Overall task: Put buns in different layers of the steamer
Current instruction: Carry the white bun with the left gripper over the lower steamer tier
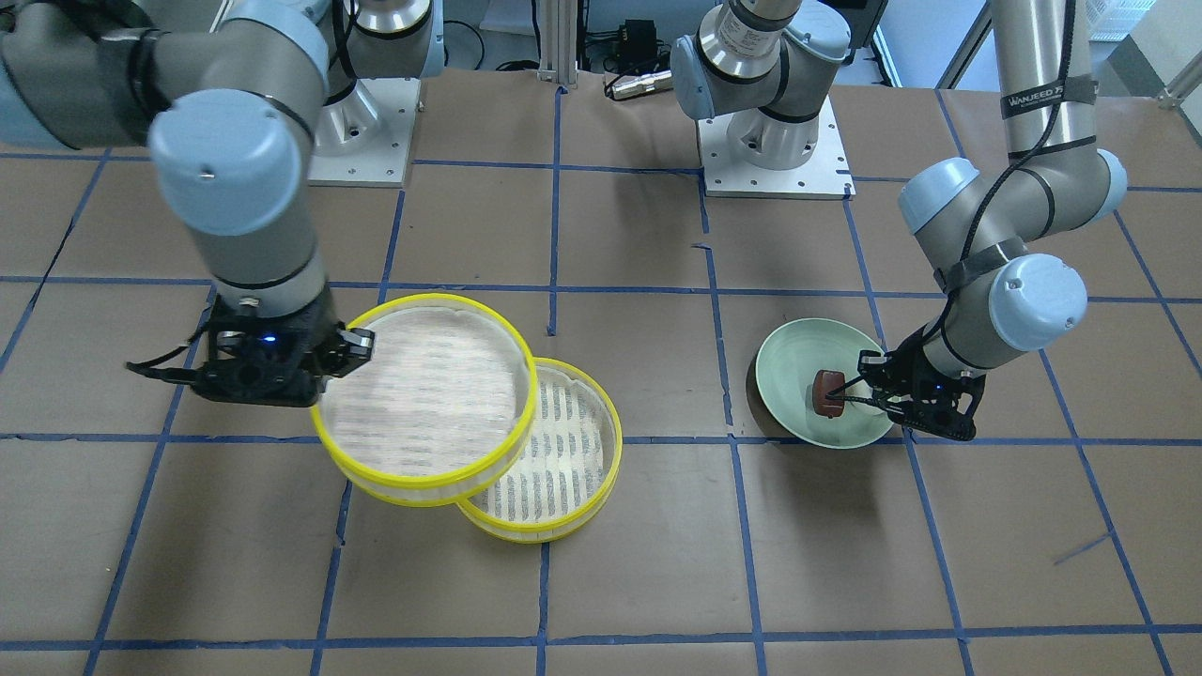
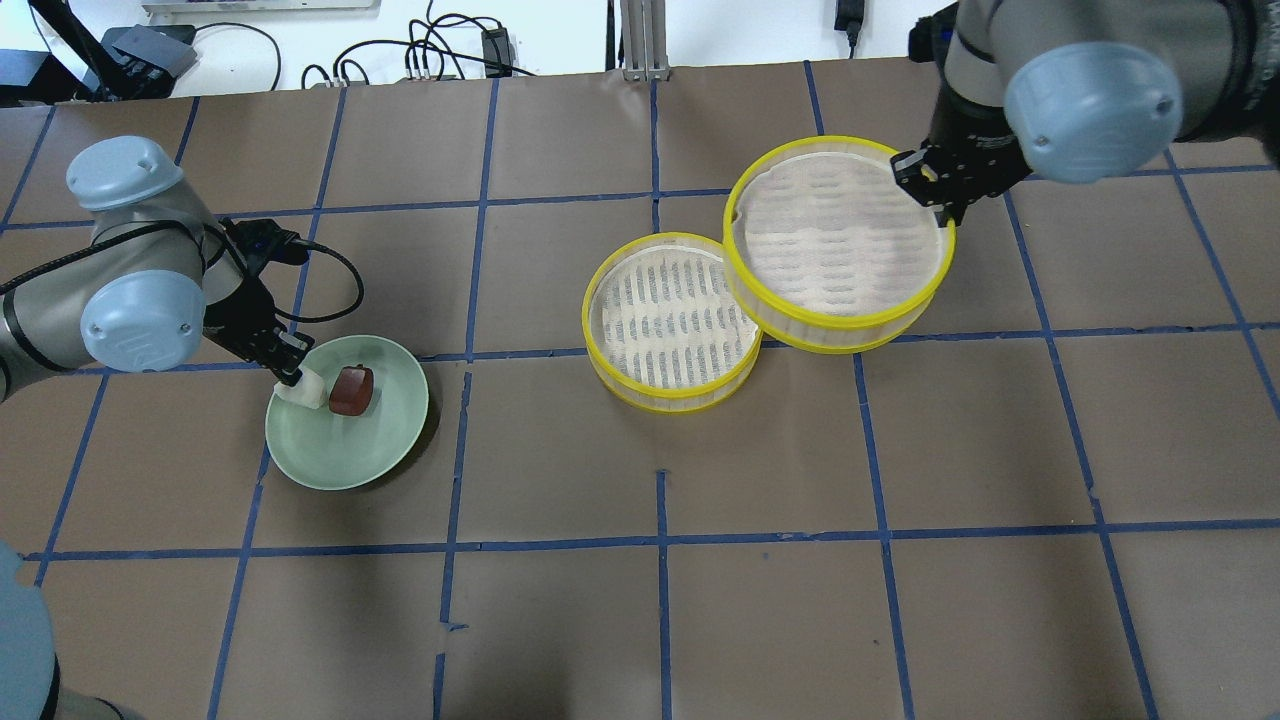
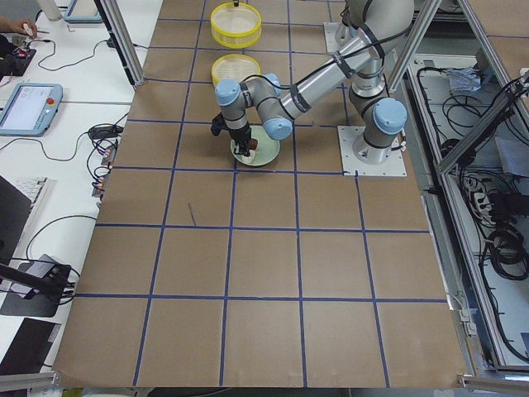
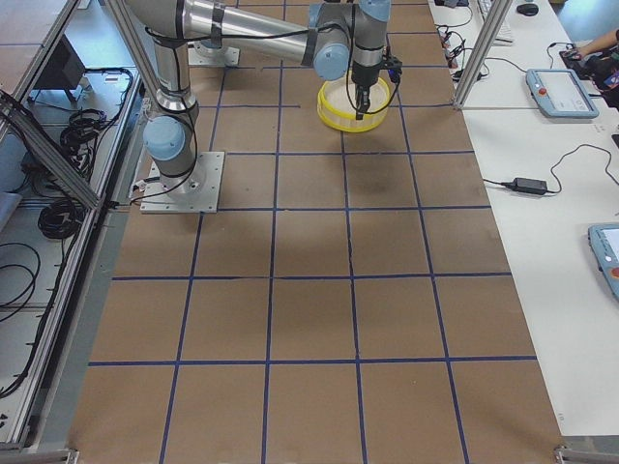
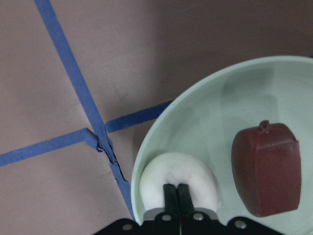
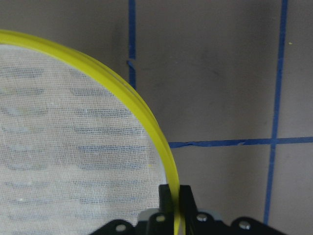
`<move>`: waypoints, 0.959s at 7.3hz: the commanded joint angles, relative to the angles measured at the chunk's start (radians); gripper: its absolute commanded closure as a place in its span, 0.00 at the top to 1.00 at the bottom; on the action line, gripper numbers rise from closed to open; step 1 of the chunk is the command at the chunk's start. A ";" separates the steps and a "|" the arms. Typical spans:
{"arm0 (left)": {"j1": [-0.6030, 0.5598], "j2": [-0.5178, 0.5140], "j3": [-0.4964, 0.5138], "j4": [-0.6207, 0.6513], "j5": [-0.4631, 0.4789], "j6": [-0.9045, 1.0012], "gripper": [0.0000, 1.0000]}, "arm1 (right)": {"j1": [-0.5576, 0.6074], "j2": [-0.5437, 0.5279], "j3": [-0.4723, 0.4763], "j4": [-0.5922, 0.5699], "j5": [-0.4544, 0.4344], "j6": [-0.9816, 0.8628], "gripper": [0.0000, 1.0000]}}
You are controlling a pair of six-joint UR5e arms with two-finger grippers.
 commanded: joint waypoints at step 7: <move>-0.247 0.171 0.145 -0.099 -0.154 -0.367 0.01 | -0.098 0.031 -0.015 -0.007 0.012 -0.141 0.03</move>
